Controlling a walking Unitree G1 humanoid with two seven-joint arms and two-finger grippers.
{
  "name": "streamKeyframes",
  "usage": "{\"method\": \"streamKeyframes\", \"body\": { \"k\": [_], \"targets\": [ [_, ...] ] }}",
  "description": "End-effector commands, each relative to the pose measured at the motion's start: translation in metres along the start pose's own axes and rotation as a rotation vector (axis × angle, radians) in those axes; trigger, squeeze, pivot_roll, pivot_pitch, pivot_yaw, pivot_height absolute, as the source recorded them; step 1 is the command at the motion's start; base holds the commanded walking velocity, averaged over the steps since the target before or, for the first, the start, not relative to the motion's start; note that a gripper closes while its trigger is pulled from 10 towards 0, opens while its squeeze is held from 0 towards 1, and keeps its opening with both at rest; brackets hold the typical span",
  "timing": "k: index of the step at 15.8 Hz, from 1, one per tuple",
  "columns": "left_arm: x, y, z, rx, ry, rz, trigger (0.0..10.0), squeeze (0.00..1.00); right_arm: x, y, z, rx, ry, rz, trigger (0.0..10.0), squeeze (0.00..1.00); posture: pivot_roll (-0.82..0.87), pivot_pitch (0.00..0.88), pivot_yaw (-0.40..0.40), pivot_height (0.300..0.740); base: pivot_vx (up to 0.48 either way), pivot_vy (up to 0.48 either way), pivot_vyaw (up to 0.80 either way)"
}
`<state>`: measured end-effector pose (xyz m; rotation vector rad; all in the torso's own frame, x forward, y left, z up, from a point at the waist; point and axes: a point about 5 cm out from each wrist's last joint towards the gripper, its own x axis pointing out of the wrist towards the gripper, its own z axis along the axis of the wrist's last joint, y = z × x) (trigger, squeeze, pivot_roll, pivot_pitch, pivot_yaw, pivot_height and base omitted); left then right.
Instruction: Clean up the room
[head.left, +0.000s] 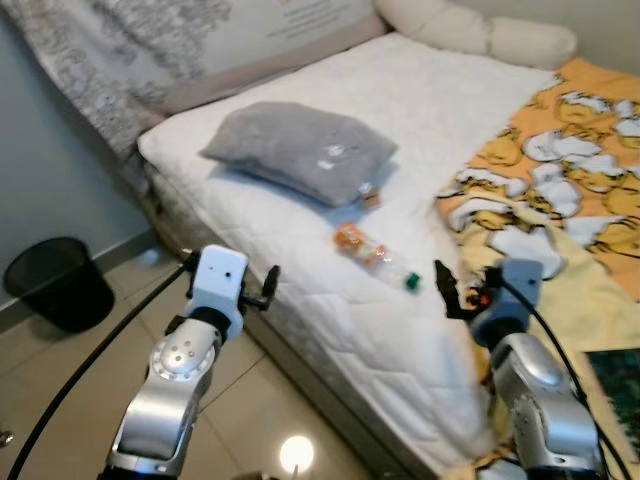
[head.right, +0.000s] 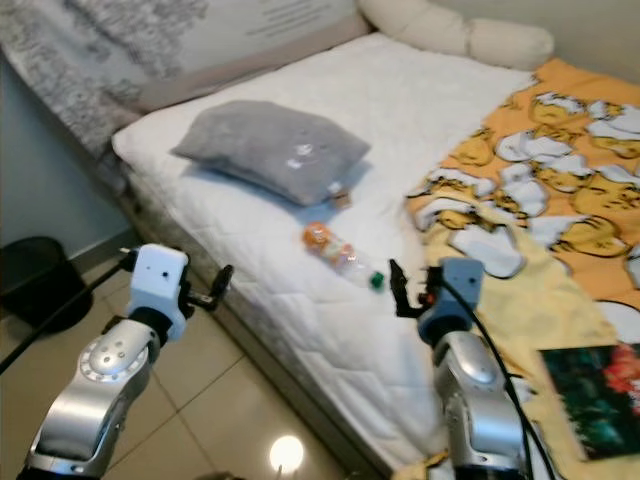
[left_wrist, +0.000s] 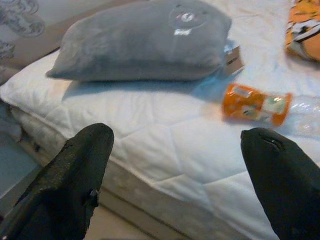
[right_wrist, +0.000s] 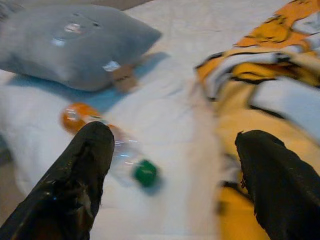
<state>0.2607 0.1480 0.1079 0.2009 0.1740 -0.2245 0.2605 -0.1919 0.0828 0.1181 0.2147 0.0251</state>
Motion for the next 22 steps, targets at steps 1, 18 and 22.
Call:
{"method": "streamKeyframes", "body": {
  "k": [1,18,22],
  "targets": [
    [-0.002,0.006,-0.006,0.021,0.032,0.024,10.0,0.00,0.001,0.005,-0.003,-0.011,0.019,0.012,10.0,1.00,-0.06,0.000,0.057,0.740,0.000,0.000,0.00],
    [-0.009,0.007,-0.004,0.016,-0.004,0.008,10.0,0.00,0.011,0.021,0.001,-0.060,0.004,0.145,10.0,1.00,-0.04,0.000,0.016,0.740,0.066,0.000,0.28],
    [-0.009,0.006,-0.004,0.021,0.000,0.002,10.0,0.00,0.013,0.014,0.000,-0.092,0.012,0.093,10.0,1.00,-0.04,0.000,0.024,0.740,0.277,0.000,0.00]
  ]
}}
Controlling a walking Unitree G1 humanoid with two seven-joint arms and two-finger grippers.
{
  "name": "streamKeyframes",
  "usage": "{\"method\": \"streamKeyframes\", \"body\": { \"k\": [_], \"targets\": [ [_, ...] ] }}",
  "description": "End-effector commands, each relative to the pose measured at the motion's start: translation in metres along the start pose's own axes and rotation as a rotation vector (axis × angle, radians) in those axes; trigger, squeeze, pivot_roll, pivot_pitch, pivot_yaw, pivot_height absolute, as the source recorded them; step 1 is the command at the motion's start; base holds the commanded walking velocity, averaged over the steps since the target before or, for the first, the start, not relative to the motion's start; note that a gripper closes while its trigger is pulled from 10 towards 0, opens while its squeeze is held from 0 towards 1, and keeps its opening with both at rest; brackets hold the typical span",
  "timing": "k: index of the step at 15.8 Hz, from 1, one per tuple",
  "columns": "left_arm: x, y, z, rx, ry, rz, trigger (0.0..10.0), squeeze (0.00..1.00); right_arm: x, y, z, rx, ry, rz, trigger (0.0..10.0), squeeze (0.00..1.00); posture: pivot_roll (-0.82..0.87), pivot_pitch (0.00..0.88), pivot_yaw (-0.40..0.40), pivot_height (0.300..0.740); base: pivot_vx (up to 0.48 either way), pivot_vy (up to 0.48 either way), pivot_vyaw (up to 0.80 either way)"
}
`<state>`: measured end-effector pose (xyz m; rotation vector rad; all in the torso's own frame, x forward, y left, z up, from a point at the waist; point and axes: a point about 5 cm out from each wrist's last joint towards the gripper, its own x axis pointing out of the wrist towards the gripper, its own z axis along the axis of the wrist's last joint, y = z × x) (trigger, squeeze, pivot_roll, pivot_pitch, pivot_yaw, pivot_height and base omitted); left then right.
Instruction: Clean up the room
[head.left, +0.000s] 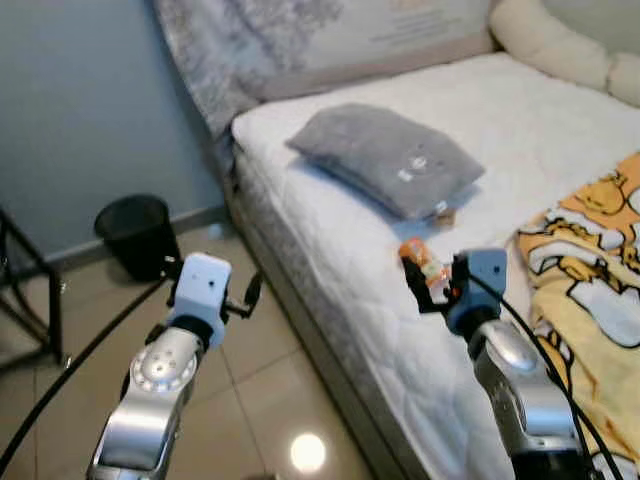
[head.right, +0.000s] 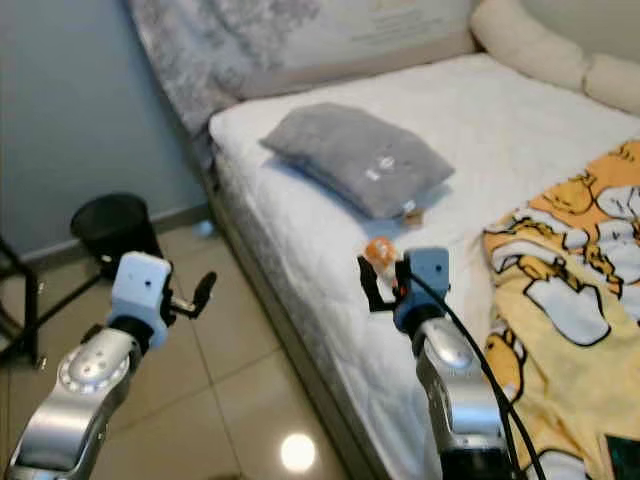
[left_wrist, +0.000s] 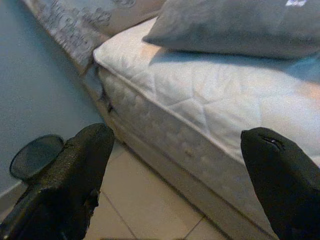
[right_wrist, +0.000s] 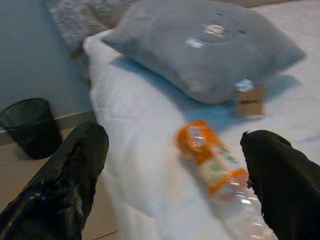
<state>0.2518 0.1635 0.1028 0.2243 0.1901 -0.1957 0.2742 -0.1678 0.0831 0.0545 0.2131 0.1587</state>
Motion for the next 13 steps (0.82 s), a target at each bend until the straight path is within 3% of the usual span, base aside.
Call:
{"method": "streamKeyframes", "body": {
  "k": [1,4,6,9,12,13],
  "targets": [
    [0.001,-0.006,0.006,0.000,-0.025,-0.035,10.0,0.00,-0.002,-0.010,0.000,-0.025,0.008,-0.031,10.0,1.00,-0.04,0.000,0.024,0.740,0.000,0.000,0.00],
    [-0.001,-0.009,0.004,0.009,-0.007,-0.046,10.0,0.00,-0.001,-0.015,0.001,-0.065,0.011,-0.028,10.0,1.00,-0.04,0.000,0.019,0.740,0.000,0.000,0.00],
    [-0.003,-0.014,0.003,0.034,0.009,-0.111,10.0,0.00,0.004,-0.023,0.006,-0.098,0.021,0.001,10.0,1.00,-0.04,0.000,0.014,0.740,0.000,0.000,0.00],
    [-0.004,-0.016,0.004,0.062,0.029,-0.221,10.0,0.00,0.019,-0.036,0.001,-0.201,0.161,0.045,10.0,1.00,-0.05,0.000,0.018,0.740,0.000,0.000,0.00],
    [-0.006,-0.015,0.006,0.070,0.038,-0.285,10.0,0.00,0.033,-0.041,-0.003,-0.232,0.225,0.073,10.0,1.00,-0.05,0.000,0.018,0.740,0.000,0.000,0.00],
    [-0.008,-0.014,0.008,0.089,0.045,-0.354,10.0,0.00,0.046,-0.045,-0.005,-0.275,0.275,0.078,10.0,1.00,-0.04,0.000,0.015,0.740,0.000,0.000,0.00]
  ]
}}
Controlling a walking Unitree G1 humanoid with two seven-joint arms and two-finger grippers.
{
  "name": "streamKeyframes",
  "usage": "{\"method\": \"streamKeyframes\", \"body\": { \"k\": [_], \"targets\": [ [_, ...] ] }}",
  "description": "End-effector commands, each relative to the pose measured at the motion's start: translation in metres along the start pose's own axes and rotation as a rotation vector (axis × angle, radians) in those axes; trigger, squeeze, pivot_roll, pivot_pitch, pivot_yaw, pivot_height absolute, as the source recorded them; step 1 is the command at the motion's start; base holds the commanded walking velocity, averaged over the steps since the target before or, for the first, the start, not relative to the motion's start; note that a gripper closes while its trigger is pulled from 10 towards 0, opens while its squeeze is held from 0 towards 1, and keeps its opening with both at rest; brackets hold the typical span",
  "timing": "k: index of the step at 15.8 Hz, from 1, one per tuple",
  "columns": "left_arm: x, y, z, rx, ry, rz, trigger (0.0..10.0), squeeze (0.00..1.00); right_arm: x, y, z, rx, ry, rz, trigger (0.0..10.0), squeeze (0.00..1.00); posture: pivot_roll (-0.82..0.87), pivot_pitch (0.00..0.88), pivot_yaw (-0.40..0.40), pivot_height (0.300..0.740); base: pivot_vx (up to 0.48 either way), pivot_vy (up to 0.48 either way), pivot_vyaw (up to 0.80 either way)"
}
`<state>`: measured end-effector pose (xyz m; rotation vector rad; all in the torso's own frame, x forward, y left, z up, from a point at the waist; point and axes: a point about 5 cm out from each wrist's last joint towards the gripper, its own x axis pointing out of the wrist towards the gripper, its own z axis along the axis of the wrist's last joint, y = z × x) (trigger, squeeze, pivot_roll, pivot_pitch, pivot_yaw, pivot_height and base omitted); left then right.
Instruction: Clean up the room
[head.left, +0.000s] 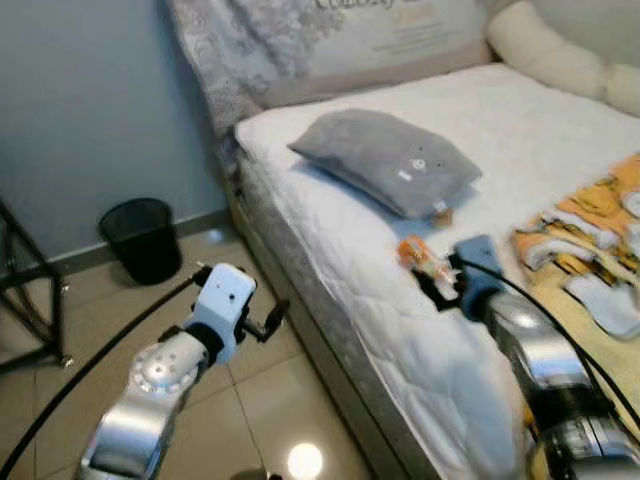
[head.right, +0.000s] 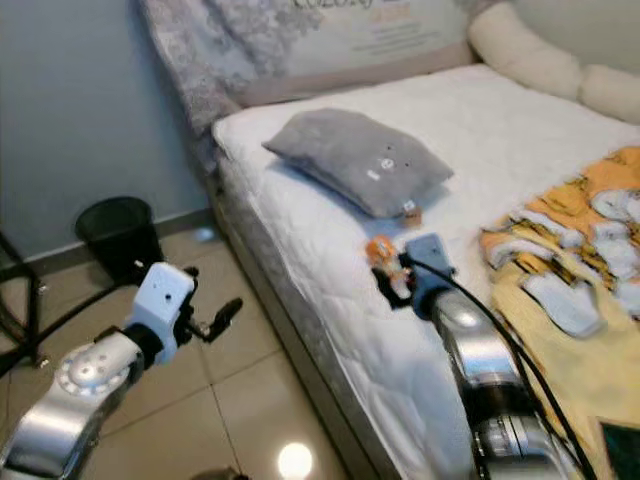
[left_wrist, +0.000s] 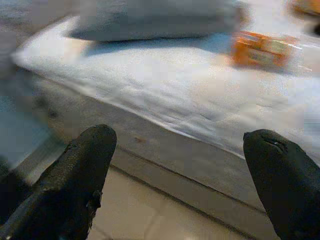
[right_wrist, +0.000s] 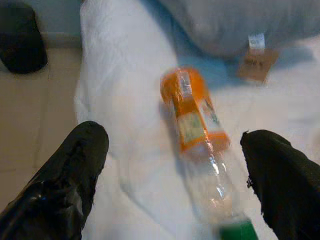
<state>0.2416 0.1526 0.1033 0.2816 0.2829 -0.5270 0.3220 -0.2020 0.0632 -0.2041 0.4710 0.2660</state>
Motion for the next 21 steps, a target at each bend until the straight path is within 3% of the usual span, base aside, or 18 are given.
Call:
{"method": "streamKeyframes", "body": {
  "k": [1,2,5,7,13,16,18,19,21],
  "targets": [
    [-0.003,0.000,0.008,0.028,-0.013,-0.064,10.0,0.00,0.006,-0.006,0.003,-0.050,0.021,-0.003,10.0,1.00,-0.02,0.000,0.017,0.740,0.000,0.000,0.00],
    [-0.013,0.004,0.009,0.066,0.007,-0.139,10.0,0.00,0.012,-0.013,0.007,-0.088,0.067,-0.034,10.0,1.00,0.01,0.000,0.020,0.740,0.000,0.000,0.00],
    [-0.025,0.008,0.012,0.089,0.024,-0.182,10.0,0.00,0.015,-0.022,0.011,-0.108,0.096,-0.080,10.0,1.00,0.04,0.000,0.024,0.740,0.000,0.000,0.00],
    [-0.041,0.006,0.016,0.100,0.041,-0.211,10.0,0.00,0.016,-0.028,0.010,-0.142,0.124,-0.124,10.0,1.00,0.11,0.000,0.042,0.740,0.000,0.000,0.00],
    [-0.061,0.001,0.023,0.096,0.058,-0.233,10.0,0.00,0.017,-0.029,0.010,-0.184,0.130,-0.145,10.0,1.00,0.15,0.021,0.034,0.740,0.000,0.000,0.00],
    [-0.077,0.001,0.031,0.110,0.082,-0.250,10.0,0.00,0.020,-0.023,0.006,-0.200,0.149,-0.156,10.0,1.00,0.23,0.084,0.037,0.740,0.000,0.000,0.00],
    [-0.093,0.005,0.037,0.127,0.103,-0.259,10.0,0.00,0.021,-0.017,0.002,-0.197,0.163,-0.165,10.0,0.52,0.28,0.133,0.058,0.740,0.000,0.000,0.00],
    [-0.099,0.007,0.041,0.133,0.111,-0.259,10.0,0.00,0.022,-0.015,0.000,-0.189,0.166,-0.167,10.0,0.00,0.30,0.148,0.066,0.740,0.000,0.000,0.00],
    [-0.108,0.007,0.047,0.142,0.122,-0.260,10.0,0.00,0.023,-0.013,-0.001,-0.180,0.168,-0.185,10.0,0.00,0.33,0.177,0.086,0.740,0.000,0.000,0.00]
  ]
}}
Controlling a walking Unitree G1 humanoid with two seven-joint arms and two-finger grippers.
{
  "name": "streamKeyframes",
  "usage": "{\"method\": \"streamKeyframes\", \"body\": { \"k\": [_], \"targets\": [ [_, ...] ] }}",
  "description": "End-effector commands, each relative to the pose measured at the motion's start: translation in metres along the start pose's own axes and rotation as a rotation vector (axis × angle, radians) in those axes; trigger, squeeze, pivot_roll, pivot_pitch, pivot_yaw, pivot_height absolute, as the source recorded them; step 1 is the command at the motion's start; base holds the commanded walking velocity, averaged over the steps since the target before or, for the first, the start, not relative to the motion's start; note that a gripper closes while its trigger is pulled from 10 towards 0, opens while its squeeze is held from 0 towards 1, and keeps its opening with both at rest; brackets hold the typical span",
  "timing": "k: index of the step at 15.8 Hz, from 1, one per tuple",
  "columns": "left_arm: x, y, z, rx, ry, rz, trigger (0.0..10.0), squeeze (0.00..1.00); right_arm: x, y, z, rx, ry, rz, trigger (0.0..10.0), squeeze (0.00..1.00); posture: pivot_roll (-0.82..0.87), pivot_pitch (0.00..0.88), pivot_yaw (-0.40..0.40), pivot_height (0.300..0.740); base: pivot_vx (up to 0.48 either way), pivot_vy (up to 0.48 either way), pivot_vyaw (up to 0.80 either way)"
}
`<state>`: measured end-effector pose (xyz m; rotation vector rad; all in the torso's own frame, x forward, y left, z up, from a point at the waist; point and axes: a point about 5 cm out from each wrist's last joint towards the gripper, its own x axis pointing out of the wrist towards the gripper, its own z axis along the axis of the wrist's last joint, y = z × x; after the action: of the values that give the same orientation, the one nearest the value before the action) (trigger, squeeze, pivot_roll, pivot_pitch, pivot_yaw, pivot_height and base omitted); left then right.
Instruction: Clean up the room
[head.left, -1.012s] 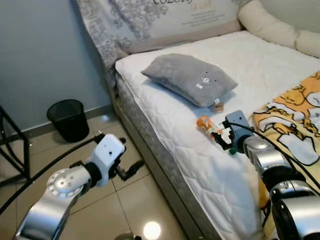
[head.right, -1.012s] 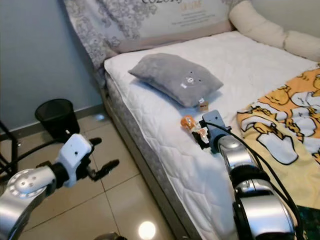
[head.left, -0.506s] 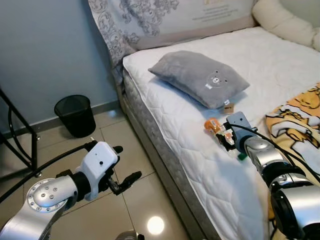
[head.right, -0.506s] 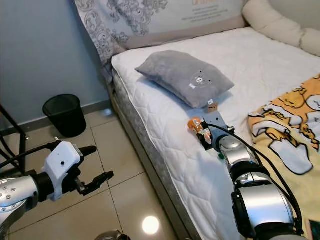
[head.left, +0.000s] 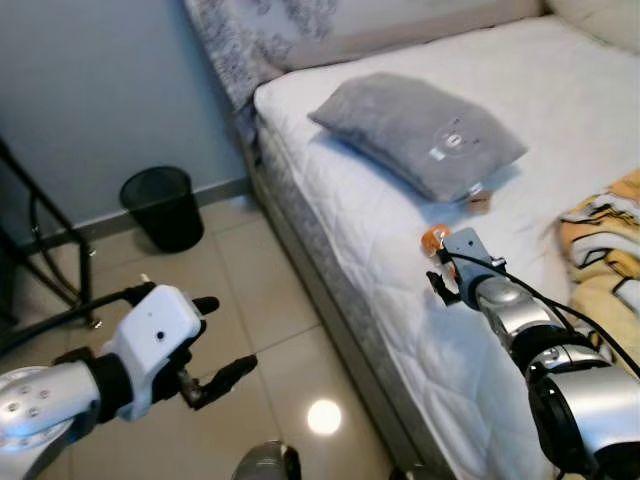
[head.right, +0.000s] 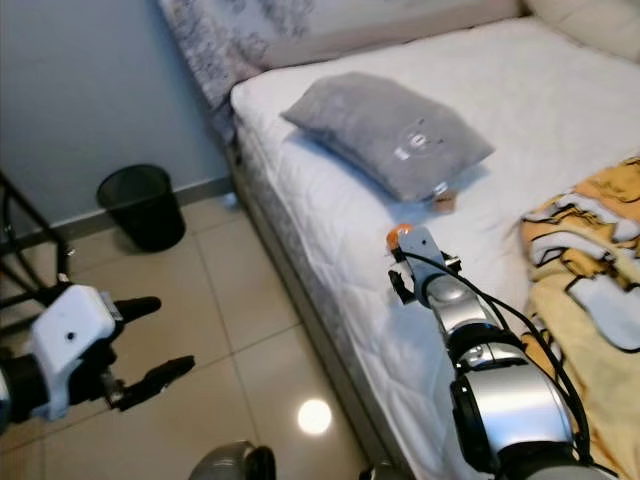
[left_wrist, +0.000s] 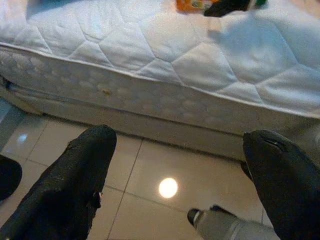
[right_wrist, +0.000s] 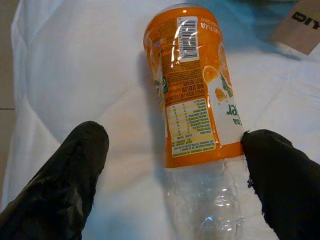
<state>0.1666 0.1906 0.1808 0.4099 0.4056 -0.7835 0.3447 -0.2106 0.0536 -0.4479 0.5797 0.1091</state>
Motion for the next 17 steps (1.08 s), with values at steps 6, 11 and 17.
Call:
{"method": "streamKeyframes", "body": {
  "k": [6,11,17],
  "targets": [
    [-0.024,-0.023,0.005,-0.026,0.055,-0.057,10.0,0.00,0.000,-0.001,-0.010,-0.050,0.068,-0.061,10.0,0.00,0.36,0.206,0.093,0.740,0.000,0.000,0.00],
    [-0.026,-0.022,0.005,-0.045,0.062,-0.058,10.0,0.00,0.000,0.004,-0.009,-0.025,0.081,-0.042,0.0,0.00,0.37,0.204,0.083,0.740,0.000,0.000,0.00],
    [-0.024,-0.023,0.006,-0.060,0.057,-0.052,10.0,0.00,0.001,0.006,-0.004,-0.017,0.079,-0.030,0.0,0.00,0.36,0.185,0.075,0.740,0.000,0.000,0.00]
  ]
}}
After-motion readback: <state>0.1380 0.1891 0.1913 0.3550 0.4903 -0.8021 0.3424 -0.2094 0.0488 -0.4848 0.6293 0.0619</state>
